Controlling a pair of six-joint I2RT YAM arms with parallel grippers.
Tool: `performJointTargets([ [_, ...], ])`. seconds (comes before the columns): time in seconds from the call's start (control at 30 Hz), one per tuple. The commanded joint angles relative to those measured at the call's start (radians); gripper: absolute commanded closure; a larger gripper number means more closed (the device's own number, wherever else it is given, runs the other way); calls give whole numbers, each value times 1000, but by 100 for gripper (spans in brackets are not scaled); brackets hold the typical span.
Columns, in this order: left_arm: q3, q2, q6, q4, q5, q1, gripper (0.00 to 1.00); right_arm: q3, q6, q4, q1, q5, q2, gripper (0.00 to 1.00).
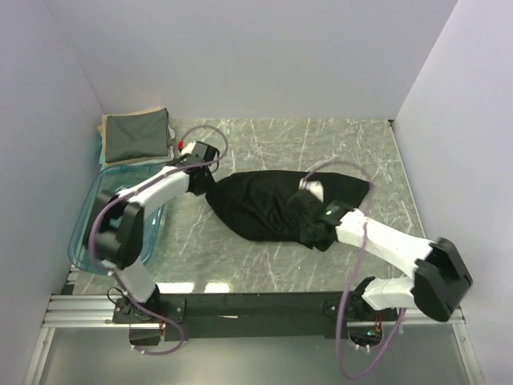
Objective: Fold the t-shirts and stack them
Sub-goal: Flatten the tshirt out
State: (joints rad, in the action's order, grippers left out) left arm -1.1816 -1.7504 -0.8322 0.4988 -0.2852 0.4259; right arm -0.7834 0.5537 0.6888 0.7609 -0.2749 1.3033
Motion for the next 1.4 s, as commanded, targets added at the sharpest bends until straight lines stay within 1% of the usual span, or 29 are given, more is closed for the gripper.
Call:
performJointTargets([
  [0.0, -76, 190, 13, -52, -26, 20, 99, -154, -12, 28, -47, -207, -140, 100],
  [0.1, -137, 265, 31, -80, -34, 48, 99, -261, -55, 34, -93, -302, -229, 100],
  [0.17, -229, 293, 33, -57, -60, 66, 99, -337, -87, 14, -117, -325, -287, 100],
  [0.2, -292, 299, 33, -34, -99, 85, 99, -362, -133, 6, -126, -326, -303, 100],
  [0.23, -320, 305, 38, -26, -114, 91, 99, -425, -150, 8, -133, -331, -324, 100],
  [0.33, -430, 336, 44, -2, -134, 96, 99, -513, -219, 15, -137, -366, -348, 100],
  [0.43, -539, 368, 62, 7, -160, 108, 99, -667, -282, 15, -141, -409, -366, 100],
  [0.5, -613, 394, 74, 17, -170, 122, 99, -724, -332, 0, -143, -411, -384, 100],
  [0.63, -677, 459, 104, -12, -157, 152, 99, -890, -412, -29, -143, -356, -421, 100],
  [0.7, -703, 505, 122, -22, -141, 169, 99, -947, -455, -29, -141, -294, -423, 100],
  [0.73, -711, 520, 127, -23, -132, 171, 99, -1003, -466, -25, -143, -267, -421, 100],
  [0.77, -719, 554, 136, -28, -102, 175, 99, -1028, -474, -14, -141, -194, -421, 100],
  [0.87, -737, 632, 146, -49, -45, 177, 99, -1112, -489, -3, -143, -57, -434, 100],
  [0.93, -725, 696, 147, -71, -10, 177, 99, -1163, -489, 0, -141, -9, -441, 100],
  [1.0, -714, 730, 148, -95, 61, 177, 99, -1186, -485, -15, -141, 32, -449, 100],
  [1.07, -739, 758, 146, -80, 96, 177, 99, -1229, -479, -15, -141, 81, -452, 100],
  [1.13, -753, 772, 142, -77, 126, 177, 99, -1254, -469, -20, -143, 193, -461, 100],
  [1.27, -800, 766, 133, -66, 182, 177, 99, -1272, -439, -25, -143, 292, -470, 100],
  [1.33, -812, 761, 137, -68, 175, 177, 99, -1277, -434, -29, -143, 276, -469, 100],
  [1.37, -820, 759, 140, -68, 160, 177, 99, -1278, -437, -31, -140, 243, -467, 100],
])
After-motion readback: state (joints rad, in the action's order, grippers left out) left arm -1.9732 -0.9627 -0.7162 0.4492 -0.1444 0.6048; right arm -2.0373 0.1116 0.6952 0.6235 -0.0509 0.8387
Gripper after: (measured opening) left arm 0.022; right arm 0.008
